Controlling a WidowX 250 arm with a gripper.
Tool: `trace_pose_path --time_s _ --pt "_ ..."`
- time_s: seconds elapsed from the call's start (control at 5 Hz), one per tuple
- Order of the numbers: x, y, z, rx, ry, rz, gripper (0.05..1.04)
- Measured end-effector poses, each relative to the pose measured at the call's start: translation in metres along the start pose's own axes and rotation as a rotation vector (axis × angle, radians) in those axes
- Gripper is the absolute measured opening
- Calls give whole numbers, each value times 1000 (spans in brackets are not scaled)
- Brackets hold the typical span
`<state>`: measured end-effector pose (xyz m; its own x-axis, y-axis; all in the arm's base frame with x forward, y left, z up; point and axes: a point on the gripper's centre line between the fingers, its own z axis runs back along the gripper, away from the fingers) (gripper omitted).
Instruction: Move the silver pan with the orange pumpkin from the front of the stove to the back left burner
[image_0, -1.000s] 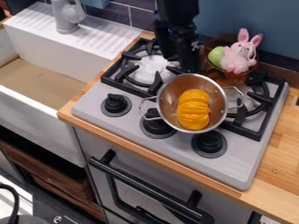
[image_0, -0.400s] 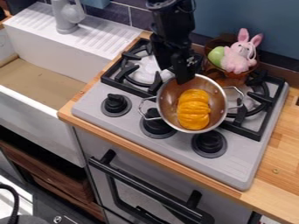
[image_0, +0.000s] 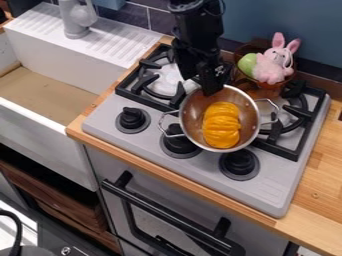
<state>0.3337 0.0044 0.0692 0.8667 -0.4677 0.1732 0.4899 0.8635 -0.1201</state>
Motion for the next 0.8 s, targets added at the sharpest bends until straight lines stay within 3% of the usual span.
trace_pose_path --time_s 0.4,0.6,0.8 --pt "5 -2 -7 6 -3 -1 995" --pt "6 -3 -10 3 -6 1 948" --pt "2 -7 -13 -32 20 6 683"
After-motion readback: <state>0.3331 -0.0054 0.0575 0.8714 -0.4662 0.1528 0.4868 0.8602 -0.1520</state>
